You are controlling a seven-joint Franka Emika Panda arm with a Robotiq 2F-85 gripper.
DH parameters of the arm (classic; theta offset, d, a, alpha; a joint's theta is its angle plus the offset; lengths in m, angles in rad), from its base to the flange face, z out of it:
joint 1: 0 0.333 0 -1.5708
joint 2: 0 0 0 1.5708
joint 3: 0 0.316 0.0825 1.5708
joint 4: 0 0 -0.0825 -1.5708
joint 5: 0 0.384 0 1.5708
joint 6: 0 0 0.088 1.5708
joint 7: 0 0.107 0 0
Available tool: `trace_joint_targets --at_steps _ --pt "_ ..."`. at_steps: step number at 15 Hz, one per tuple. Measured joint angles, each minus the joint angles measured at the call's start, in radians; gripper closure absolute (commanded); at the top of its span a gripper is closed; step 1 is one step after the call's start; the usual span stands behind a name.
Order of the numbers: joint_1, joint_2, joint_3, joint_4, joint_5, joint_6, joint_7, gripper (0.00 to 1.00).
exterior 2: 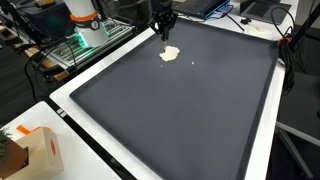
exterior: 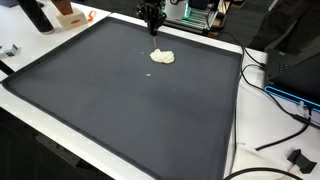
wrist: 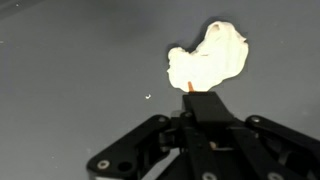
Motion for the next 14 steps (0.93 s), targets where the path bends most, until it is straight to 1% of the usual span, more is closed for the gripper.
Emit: trace_joint_targets --at_steps 3,6,11,14 --pt "0.000 -0.006 0.021 0.003 -0.183 -0.027 0.149 0.97" --pt "0.000 -0.009 0.046 0.013 -0.349 -0.086 0.287 0.97" --pt "0.011 -0.006 0.089 0.044 -0.558 -0.235 0.439 0.97" --pt "0.029 0.009 0.104 0.071 -0.631 -0.329 0.487 0.97"
